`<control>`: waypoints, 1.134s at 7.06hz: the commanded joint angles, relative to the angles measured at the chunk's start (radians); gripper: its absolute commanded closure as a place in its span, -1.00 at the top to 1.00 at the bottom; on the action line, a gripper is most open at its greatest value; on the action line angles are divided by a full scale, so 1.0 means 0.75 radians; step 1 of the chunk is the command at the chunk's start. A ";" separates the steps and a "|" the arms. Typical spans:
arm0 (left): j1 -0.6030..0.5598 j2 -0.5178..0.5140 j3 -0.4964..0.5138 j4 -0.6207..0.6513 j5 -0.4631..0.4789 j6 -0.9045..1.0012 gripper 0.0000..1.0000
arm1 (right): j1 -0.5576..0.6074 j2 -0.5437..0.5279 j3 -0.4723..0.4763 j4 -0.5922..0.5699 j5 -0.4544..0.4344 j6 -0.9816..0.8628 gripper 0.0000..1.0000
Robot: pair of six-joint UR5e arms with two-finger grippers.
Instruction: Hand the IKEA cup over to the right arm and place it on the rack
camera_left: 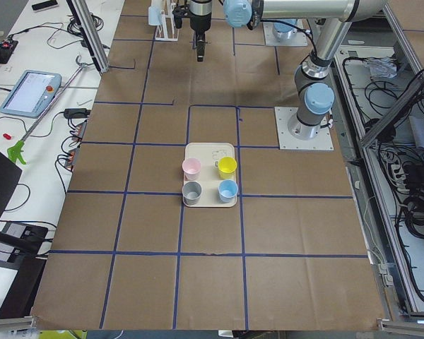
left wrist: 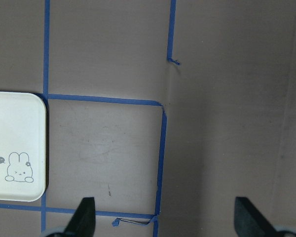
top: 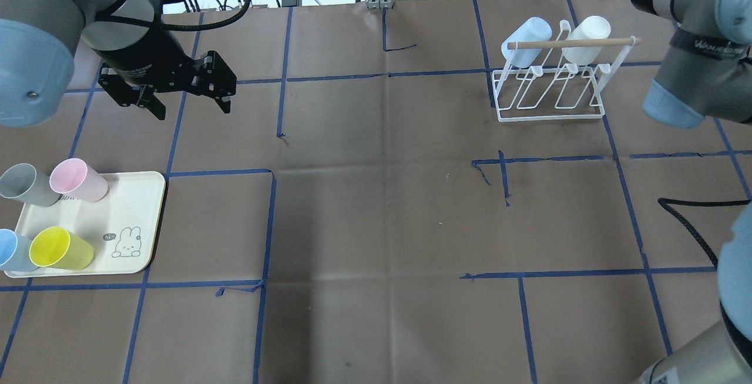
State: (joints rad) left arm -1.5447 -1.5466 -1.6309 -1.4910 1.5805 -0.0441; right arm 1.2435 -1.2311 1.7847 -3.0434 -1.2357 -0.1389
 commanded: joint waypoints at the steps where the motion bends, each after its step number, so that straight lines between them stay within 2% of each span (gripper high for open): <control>1: 0.000 0.000 -0.006 0.004 0.001 0.000 0.99 | 0.100 -0.168 -0.058 0.454 -0.096 -0.003 1.00; 3: 0.000 0.000 -0.006 0.004 0.001 0.000 0.99 | 0.223 -0.278 -0.129 0.936 -0.284 0.007 1.00; 4: 0.000 -0.002 -0.004 0.004 -0.001 0.004 0.99 | 0.254 -0.344 -0.138 1.188 -0.348 0.015 1.00; 5: 0.000 -0.004 -0.002 0.002 -0.003 0.016 0.99 | 0.258 -0.430 -0.142 1.403 -0.361 0.015 1.00; 6: -0.002 -0.008 0.000 0.002 -0.005 0.022 0.99 | 0.262 -0.501 -0.140 1.583 -0.361 0.017 1.00; 8: -0.002 -0.014 0.002 -0.008 -0.033 0.028 0.99 | 0.281 -0.510 -0.150 1.768 -0.391 0.020 1.00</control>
State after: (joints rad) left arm -1.5460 -1.5544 -1.6300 -1.4921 1.5654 -0.0255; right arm 1.4450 -1.6000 1.6778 -1.8109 -1.5142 -0.1251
